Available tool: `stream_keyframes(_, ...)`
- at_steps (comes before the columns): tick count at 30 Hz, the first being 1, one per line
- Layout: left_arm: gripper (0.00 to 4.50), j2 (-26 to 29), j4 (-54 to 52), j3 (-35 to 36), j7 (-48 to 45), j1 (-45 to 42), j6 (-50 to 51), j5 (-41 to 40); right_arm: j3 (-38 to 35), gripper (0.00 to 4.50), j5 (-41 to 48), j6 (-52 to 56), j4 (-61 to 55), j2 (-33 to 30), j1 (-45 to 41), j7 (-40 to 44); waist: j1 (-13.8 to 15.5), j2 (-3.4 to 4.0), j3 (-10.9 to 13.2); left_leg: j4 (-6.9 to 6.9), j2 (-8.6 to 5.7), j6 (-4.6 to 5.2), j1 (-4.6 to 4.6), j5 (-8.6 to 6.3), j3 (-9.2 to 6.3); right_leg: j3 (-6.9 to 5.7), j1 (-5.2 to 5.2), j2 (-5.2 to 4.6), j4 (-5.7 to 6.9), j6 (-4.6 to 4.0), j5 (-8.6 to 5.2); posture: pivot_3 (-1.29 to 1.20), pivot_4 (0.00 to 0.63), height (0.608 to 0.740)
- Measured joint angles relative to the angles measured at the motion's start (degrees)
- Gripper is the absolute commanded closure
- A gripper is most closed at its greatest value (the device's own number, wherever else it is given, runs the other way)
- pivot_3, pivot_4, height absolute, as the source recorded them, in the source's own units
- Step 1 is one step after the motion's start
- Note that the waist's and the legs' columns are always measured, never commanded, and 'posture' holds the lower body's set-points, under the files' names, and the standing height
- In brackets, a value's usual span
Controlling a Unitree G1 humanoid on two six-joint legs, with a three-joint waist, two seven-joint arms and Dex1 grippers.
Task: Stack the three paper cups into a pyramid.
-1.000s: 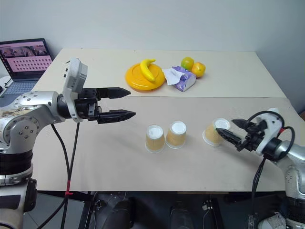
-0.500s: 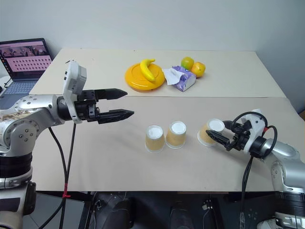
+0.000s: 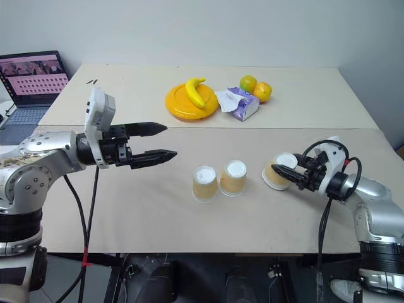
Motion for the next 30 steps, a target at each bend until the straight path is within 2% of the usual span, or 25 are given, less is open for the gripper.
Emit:
stream_keyframes(6, 0.00, 0.3, -0.8, -0.2, -0.8, 5.2, -2.9, 1.7, 2.1, 1.71, 4.2, 11.9, -7.0, -7.7, -17.9, 1.6, -0.8, 0.07, 0.0, -0.13, 0.11, 0.00, 0.06, 0.00, -0.05, 0.02, -0.03, 0.13, 0.02, -0.09, -0.04, 0.00, 0.150, 0.732)
stream_keyframes(9, 0.00, -0.6, -0.8, -0.7, -0.7, 6.6, -4.7, 3.1, 6.0, 1.71, 6.7, 16.3, -10.4, -7.6, -23.1, 3.6, -0.7, 0.05, 0.0, -0.12, 0.10, 0.00, 0.02, -0.01, -0.03, 0.02, -0.04, 0.11, -0.01, -0.09, -0.04, 0.00, 0.150, 0.732)
stream_keyframes(15, 0.00, -4.0, -0.3, -2.4, 0.1, 7.0, -7.1, 4.7, 14.6, 1.71, 8.3, 25.9, -10.9, -3.6, -34.7, 4.0, -0.2, 0.05, 0.0, -0.09, 0.06, 0.00, -0.04, -0.01, -0.06, 0.03, -0.06, 0.11, -0.01, -0.09, -0.04, 0.00, 0.150, 0.732)
stream_keyframes(19, 0.00, -5.2, -0.1, -2.8, 0.8, 7.0, -7.3, 5.0, 18.0, 1.71, 8.9, 28.1, -12.5, -3.2, -35.3, 5.9, -0.1, 0.05, 0.0, -0.09, 0.06, 0.01, -0.11, -0.01, -0.06, 0.02, -0.11, 0.11, -0.02, -0.09, -0.04, 0.00, 0.150, 0.732)
stream_keyframes(30, 0.00, -6.9, 0.9, -3.8, 1.2, 6.8, -8.6, 6.4, 20.1, 1.71, 8.8, 31.8, -13.5, -3.5, -33.0, 6.1, -0.3, 0.05, 0.0, -0.09, 0.06, 0.01, -0.10, -0.01, -0.06, 0.03, -0.11, 0.12, 0.00, -0.10, -0.04, 0.00, 0.150, 0.732)
